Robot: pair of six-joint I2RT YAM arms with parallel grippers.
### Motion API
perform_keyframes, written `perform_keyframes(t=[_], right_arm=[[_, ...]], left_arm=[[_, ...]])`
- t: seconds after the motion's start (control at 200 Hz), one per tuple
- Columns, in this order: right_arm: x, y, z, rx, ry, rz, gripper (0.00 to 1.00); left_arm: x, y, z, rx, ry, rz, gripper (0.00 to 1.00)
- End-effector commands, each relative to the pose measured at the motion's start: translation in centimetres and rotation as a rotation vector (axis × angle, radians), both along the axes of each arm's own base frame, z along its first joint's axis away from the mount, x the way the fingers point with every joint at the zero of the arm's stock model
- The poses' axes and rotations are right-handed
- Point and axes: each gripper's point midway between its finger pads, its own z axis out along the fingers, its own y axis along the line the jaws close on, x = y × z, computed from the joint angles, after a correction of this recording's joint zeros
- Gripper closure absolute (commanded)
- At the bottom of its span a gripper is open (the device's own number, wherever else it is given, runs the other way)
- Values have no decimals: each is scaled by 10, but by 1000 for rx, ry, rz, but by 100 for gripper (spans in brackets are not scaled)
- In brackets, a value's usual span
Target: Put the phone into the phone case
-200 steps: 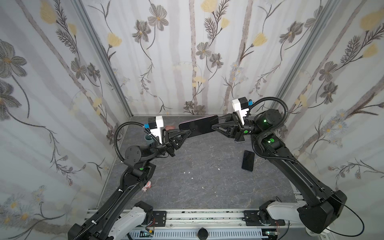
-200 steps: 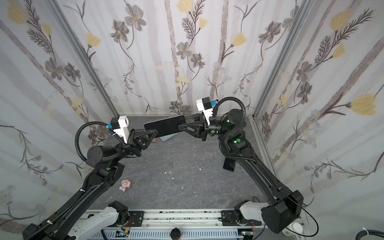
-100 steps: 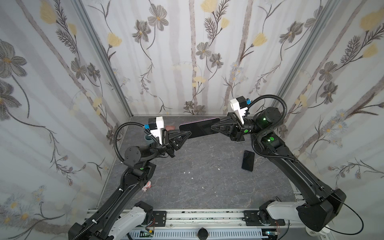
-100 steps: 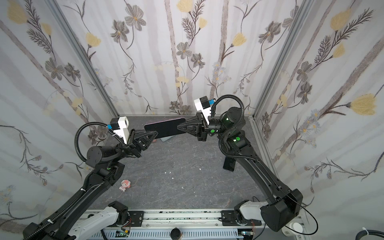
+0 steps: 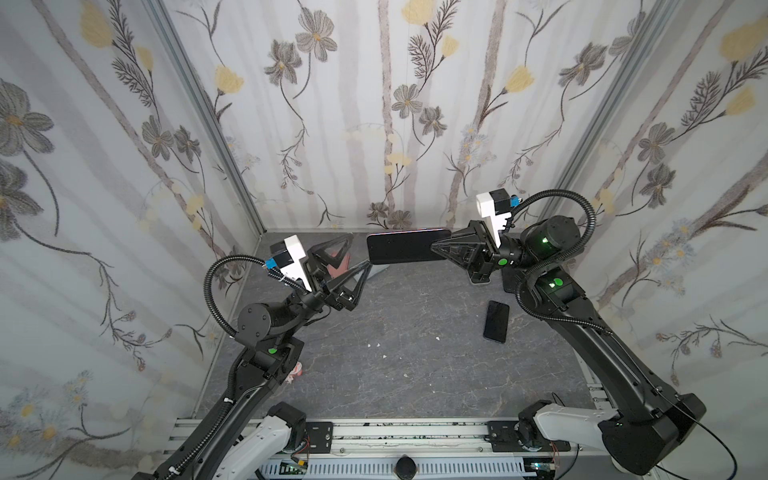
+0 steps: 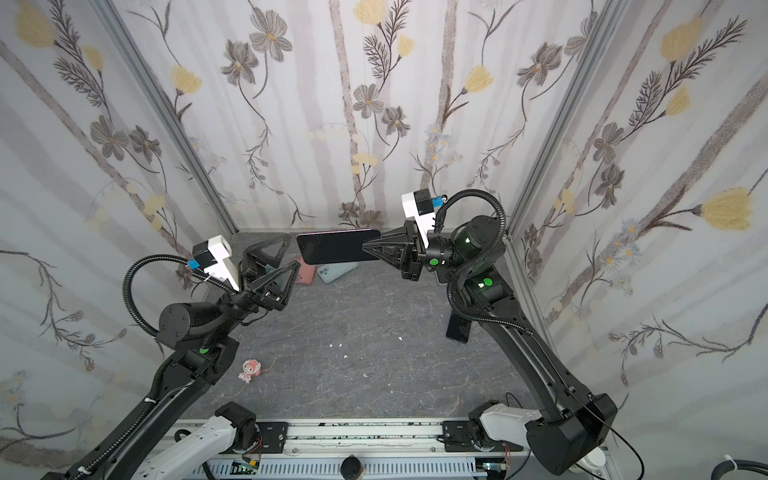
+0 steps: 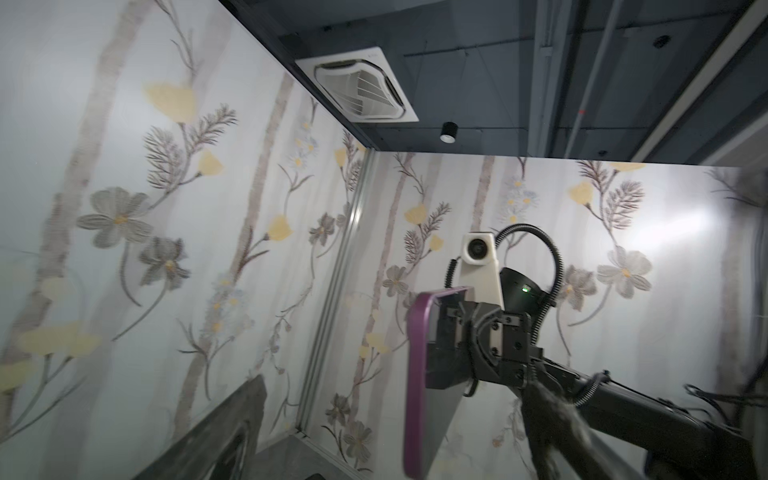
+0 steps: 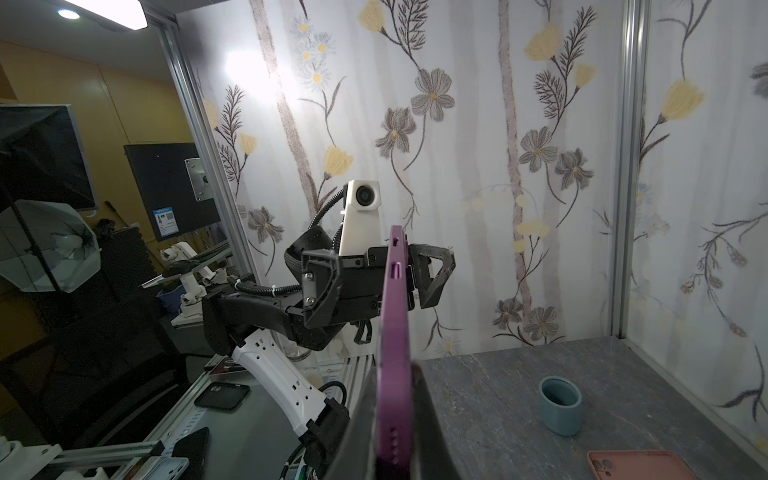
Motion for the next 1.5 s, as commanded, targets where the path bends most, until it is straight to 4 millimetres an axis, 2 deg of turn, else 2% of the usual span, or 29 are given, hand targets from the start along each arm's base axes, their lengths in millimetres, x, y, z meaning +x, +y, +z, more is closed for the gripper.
perform_keyframes(t=[0.0,0.125,0.25,0.38,0.44,0.605,0.624,0.634,0.684,0.759,0.829,0.949,1.024,1.239,1.499], right_arm=[[-3,-9,19,54,-70,-49,100],[-12,-16,29,70,-94,-52,100],[-18,-21,40,88,-119,-61,100],[-21,-25,46,102,-123,-71,100],[-20,-26,46,101,-117,-71,100],[-19,-28,48,107,-103,-69,100],[-19,-28,48,107,-100,-67,100],[-20,-28,48,109,-102,-66,100],[-21,-28,49,112,-103,-62,100],[-21,-30,51,114,-104,-60,100],[-21,-32,52,116,-103,-61,100],[-20,-35,53,117,-102,-60,100],[-21,-36,53,117,-95,-56,100],[-25,-41,54,125,-97,-54,100],[-31,-45,60,140,-102,-42,100]], left_arm=[[46,45,-21,-27,160,358,6],[81,54,-49,84,310,512,9],[133,53,-106,231,555,627,10],[179,22,-163,367,704,536,11],[201,7,-196,412,774,500,14],[251,-28,-278,497,966,409,27],[254,-32,-294,514,1000,397,29],[259,-35,-289,506,993,393,29],[271,-44,-312,529,1044,369,34],[287,-52,-345,552,1115,363,35],[302,-56,-367,568,1156,367,38],[317,-64,-400,584,1215,366,38],[322,-66,-413,586,1245,367,38],[320,-68,-457,631,1332,357,40],[314,-66,-485,664,1371,350,39]])
